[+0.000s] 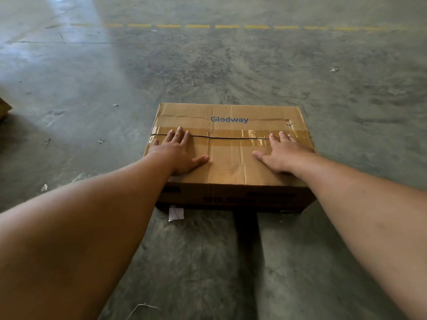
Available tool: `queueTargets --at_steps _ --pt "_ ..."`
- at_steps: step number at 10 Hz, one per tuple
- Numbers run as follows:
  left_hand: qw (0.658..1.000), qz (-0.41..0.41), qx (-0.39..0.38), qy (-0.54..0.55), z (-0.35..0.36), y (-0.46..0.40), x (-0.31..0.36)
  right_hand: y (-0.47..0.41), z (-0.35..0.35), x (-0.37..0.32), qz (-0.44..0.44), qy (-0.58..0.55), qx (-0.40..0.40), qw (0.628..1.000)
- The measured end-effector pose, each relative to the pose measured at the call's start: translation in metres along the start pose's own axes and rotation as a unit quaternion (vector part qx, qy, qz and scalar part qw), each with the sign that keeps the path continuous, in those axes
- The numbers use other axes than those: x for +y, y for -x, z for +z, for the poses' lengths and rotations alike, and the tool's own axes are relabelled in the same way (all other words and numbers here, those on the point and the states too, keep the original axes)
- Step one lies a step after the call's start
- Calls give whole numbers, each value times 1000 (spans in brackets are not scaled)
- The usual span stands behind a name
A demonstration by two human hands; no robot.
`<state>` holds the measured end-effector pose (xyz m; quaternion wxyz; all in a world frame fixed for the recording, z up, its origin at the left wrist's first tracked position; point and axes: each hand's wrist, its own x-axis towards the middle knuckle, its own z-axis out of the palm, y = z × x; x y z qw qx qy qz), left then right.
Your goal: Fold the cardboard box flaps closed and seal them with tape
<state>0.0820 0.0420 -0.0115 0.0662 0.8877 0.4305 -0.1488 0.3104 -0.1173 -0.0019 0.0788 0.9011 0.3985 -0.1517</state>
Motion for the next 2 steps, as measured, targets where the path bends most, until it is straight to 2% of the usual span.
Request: queueTargets --at_steps 1,2 --pt "999 10 40 -7 -28 -1 -5 1 -33 5 19 -6 27 999" --pt "994 57 83 -47 -51 5 -15 6 -59 19 7 -6 75 997"
